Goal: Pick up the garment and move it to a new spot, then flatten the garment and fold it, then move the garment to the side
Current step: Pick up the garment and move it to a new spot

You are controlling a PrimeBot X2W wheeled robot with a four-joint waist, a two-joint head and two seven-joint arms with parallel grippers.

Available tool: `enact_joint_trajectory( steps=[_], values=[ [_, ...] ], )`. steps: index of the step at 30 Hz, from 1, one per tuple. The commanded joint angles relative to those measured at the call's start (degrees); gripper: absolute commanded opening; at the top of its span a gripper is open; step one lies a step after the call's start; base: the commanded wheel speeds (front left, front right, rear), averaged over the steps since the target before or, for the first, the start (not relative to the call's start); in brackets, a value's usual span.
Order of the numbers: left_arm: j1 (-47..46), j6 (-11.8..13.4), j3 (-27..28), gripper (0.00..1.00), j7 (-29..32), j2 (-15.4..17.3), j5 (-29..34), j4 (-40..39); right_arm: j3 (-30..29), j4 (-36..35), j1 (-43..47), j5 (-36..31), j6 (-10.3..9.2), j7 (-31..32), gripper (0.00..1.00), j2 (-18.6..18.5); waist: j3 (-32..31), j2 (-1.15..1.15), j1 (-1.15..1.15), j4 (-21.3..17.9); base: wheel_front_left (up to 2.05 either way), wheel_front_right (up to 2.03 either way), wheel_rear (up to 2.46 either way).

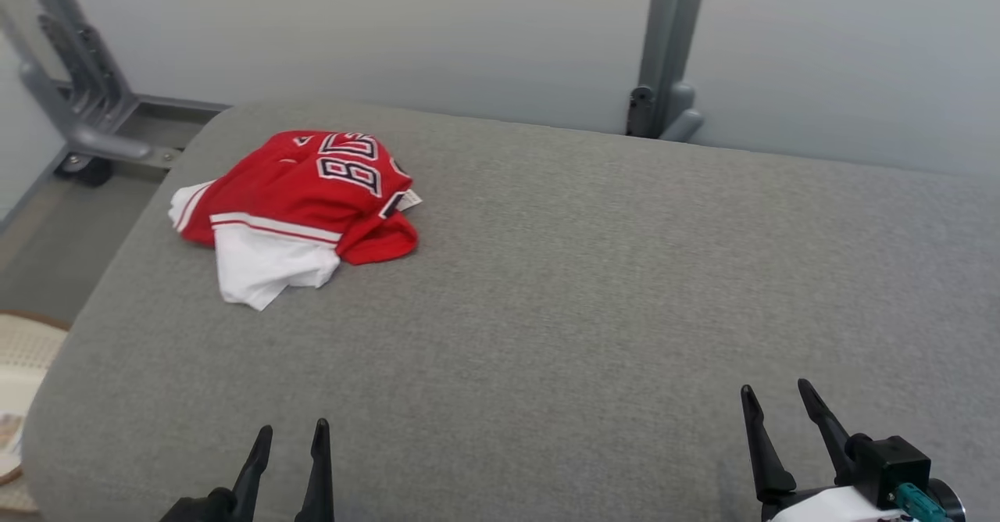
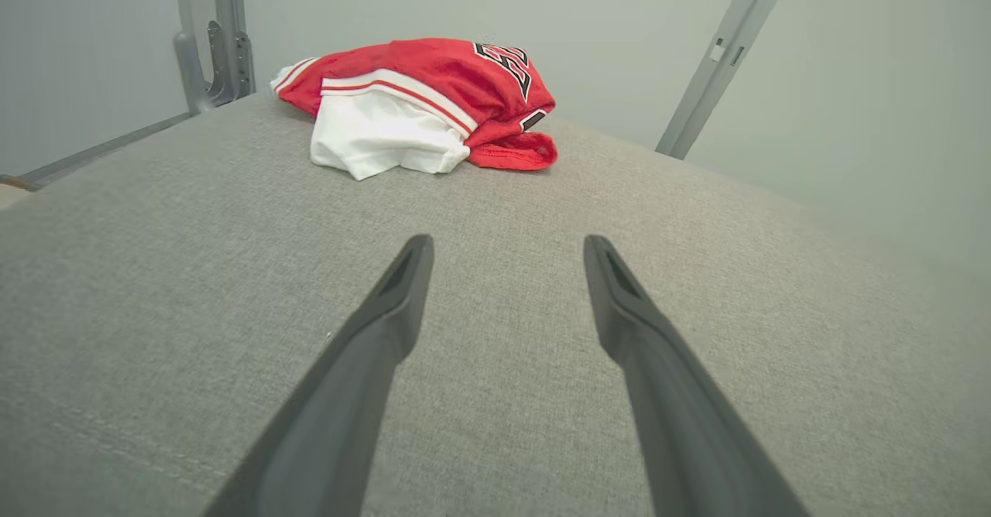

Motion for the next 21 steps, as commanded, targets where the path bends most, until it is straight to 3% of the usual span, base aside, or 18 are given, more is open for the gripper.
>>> enact_joint_trajectory(
  steps=[1, 5, 9, 15, 21],
  values=[
    [0.6, -0.2, 0.3, 1.00, -0.2, 0.3, 0.1, 0.1, 0.0, -0.2, -0.3, 0.5, -0.09, -0.2, 1.00, -0.1, -1.3, 0.00, 0.00, 8.4, 0.00, 0.00, 0.00],
    [2.2, -0.2, 1.7, 1.00, -0.2, 0.4, 0.1, -0.4, 0.4, 0.3, -0.6, 0.7, -0.09, -0.2, 1.00, -0.1, -1.7, 0.00, 0.00, 12.4, 0.00, 0.00, 0.00],
    [2.9, -0.2, 2.0, 1.00, -0.2, 0.3, -0.2, -1.0, 1.1, 0.3, -0.3, 0.8, -0.09, -0.2, 1.00, -0.1, -1.2, 0.00, 0.00, 12.6, 0.00, 0.00, 0.00],
    [-0.4, -0.2, 1.8, 1.00, -0.2, 0.2, -1.8, -1.5, 0.7, -0.2, -1.0, -0.2, -0.09, -0.2, 1.00, -0.1, 2.6, 0.00, 0.00, 8.9, 0.00, 0.00, 0.00],
    [-11.3, -0.2, 0.5, 1.00, -0.1, 0.5, -4.3, 1.3, -1.1, -2.5, -5.7, -3.4, -0.09, -0.2, 1.00, -1.3, 14.5, 0.00, 0.00, 3.8, 0.00, 0.00, 0.00]
  ],
)
